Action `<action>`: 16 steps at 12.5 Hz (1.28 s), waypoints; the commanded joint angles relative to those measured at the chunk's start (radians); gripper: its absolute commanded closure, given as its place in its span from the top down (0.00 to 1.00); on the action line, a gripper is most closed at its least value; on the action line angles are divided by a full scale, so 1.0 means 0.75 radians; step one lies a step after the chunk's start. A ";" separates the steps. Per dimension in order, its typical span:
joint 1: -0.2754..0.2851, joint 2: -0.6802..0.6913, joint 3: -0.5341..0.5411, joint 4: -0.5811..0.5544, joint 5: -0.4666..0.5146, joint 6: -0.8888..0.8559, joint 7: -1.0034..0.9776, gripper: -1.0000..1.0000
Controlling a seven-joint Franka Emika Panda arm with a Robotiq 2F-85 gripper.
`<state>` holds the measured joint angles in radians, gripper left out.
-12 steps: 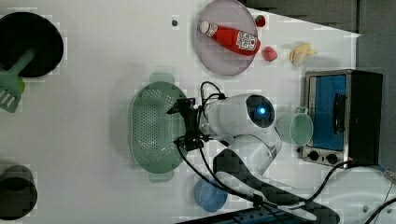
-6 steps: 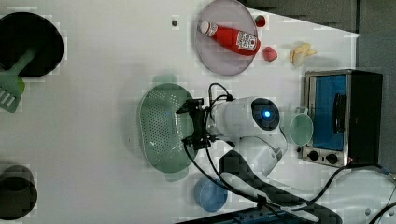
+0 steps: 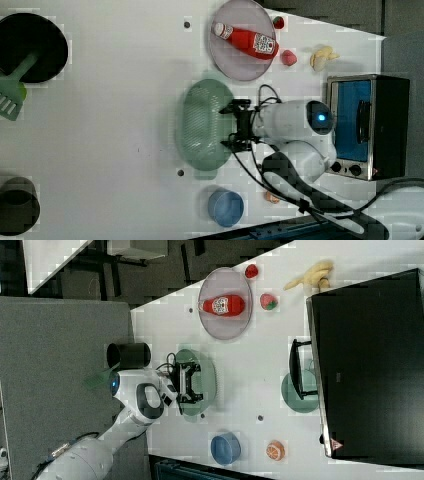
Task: Drag strainer left to right.
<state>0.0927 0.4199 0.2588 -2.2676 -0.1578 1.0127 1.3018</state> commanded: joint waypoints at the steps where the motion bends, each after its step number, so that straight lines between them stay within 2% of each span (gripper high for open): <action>1: -0.057 -0.025 -0.083 -0.057 -0.014 0.012 -0.190 1.00; 8: -0.087 -0.058 -0.248 -0.152 -0.014 0.089 -0.364 1.00; 16: -0.095 -0.058 -0.458 -0.166 -0.014 0.099 -0.571 1.00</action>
<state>0.0200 0.3816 -0.0884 -2.4082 -0.1677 1.0586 0.9497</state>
